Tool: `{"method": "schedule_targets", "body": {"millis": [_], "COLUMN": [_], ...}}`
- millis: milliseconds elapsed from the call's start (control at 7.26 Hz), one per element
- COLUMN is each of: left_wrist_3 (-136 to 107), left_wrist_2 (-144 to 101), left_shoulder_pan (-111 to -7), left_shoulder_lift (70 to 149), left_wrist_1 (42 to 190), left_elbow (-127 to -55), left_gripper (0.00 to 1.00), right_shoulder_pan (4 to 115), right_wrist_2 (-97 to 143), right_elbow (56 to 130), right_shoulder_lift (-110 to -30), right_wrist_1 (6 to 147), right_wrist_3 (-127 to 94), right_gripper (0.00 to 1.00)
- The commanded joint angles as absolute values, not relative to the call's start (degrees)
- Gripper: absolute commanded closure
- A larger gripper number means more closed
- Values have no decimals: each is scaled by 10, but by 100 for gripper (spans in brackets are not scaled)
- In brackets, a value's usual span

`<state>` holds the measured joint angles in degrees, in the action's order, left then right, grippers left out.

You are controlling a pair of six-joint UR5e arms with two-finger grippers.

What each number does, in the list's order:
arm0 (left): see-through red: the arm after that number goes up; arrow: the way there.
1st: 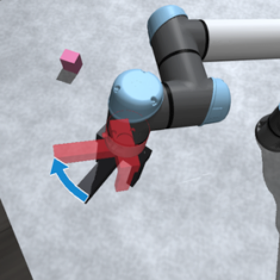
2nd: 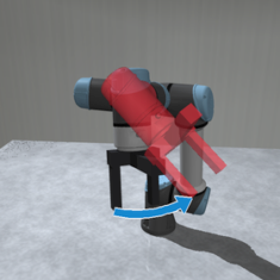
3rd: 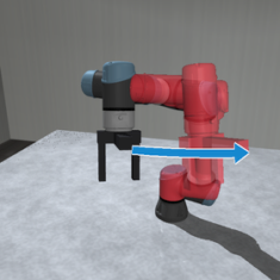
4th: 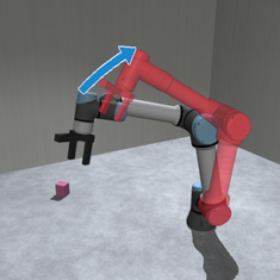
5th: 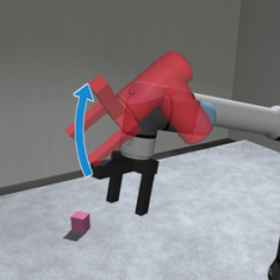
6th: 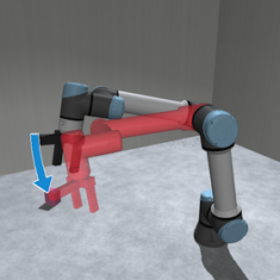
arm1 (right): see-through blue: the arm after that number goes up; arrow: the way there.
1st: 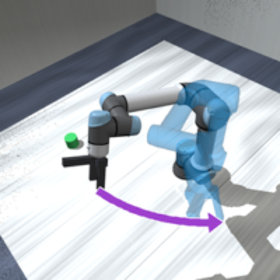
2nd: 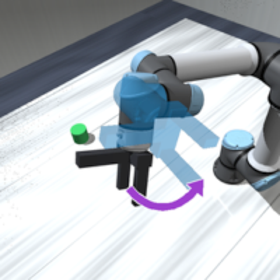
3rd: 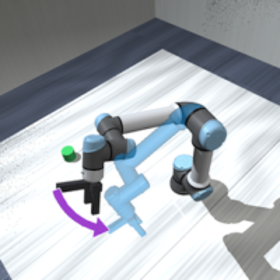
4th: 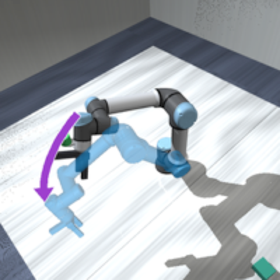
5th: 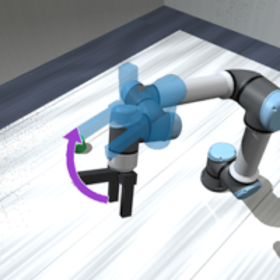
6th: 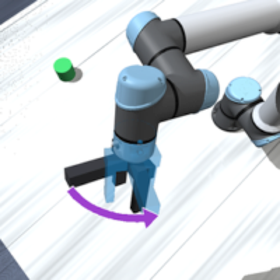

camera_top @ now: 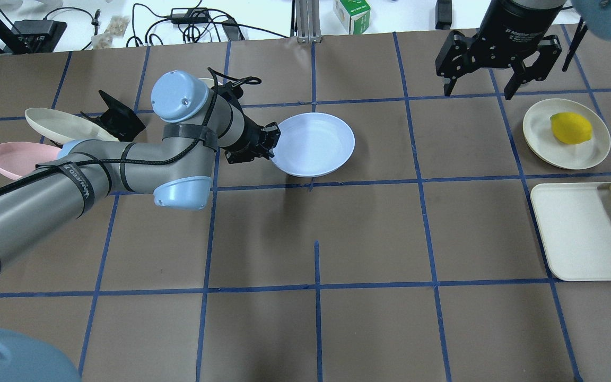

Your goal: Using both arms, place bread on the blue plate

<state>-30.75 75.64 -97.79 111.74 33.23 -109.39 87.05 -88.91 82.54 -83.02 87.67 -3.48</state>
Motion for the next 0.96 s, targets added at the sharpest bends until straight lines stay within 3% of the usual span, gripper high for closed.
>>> {"method": "schedule_targets", "body": {"millis": [0, 826], "left_wrist_3": [-309, -309], "left_wrist_2": [754, 753], "left_shoulder_pan": [-985, -985], "left_shoulder_lift": [1121, 1131], "left_wrist_1": [326, 328], "left_elbow": [-1107, -1128], "left_gripper": [100, 100], "right_shoulder_pan": [867, 720], "right_wrist_2": [-891, -912], "right_elbow": [843, 915], "right_shoulder_lift": [-831, -831], "right_wrist_1": [874, 891], "right_wrist_3": [-32, 142], "right_gripper": [0, 0]}}
